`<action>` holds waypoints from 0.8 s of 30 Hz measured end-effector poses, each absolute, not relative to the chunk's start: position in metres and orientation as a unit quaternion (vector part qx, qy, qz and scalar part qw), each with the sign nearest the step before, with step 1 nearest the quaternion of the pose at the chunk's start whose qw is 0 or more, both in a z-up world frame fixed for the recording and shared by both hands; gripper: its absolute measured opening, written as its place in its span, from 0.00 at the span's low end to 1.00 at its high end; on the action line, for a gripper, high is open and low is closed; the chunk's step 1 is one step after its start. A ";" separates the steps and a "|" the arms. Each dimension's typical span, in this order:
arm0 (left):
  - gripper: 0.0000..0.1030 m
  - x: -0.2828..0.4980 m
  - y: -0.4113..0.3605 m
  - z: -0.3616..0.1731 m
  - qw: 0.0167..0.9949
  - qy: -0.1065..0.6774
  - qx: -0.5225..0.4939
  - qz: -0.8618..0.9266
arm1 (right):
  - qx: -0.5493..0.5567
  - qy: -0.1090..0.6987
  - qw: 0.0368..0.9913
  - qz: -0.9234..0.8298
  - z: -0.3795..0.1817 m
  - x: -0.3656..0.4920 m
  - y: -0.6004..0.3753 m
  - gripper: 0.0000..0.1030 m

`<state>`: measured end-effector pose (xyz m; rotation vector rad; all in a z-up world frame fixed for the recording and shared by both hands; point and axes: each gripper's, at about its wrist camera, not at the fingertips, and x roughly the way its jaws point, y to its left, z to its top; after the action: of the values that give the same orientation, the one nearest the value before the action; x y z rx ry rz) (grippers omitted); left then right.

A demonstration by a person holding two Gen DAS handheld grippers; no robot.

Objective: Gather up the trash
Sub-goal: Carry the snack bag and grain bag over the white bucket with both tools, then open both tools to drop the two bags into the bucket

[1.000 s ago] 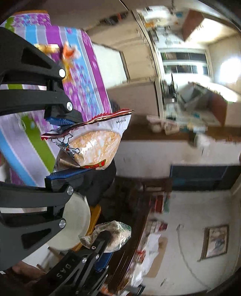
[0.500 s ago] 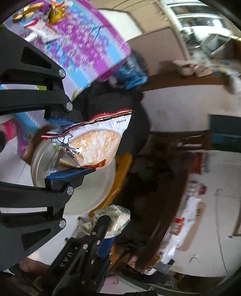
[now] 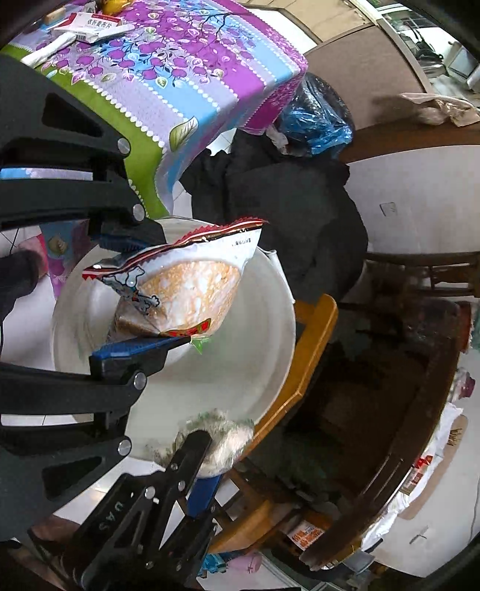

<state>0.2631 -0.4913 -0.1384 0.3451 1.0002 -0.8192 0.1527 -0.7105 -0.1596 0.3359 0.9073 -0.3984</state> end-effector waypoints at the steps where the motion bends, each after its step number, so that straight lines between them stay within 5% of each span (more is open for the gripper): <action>1: 0.36 0.262 -0.493 -0.139 0.784 0.464 0.161 -0.379 | 0.161 0.433 0.866 -0.191 -0.161 0.153 -0.708 0.35; 13: 0.38 0.264 -0.500 -0.144 0.787 0.464 0.172 -0.368 | 0.165 0.430 0.866 -0.195 -0.161 0.151 -0.704 0.37; 17: 0.53 0.265 -0.499 -0.145 0.791 0.463 0.174 -0.360 | 0.170 0.424 0.868 -0.195 -0.160 0.148 -0.705 0.40; 24: 0.53 0.265 -0.494 -0.142 0.795 0.461 0.172 -0.356 | 0.173 0.408 0.874 -0.197 -0.149 0.139 -0.704 0.40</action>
<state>0.2653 -0.4944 -0.1415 0.3693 0.9904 -0.7656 0.1390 -0.7036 -0.1494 0.3619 0.8530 -0.4120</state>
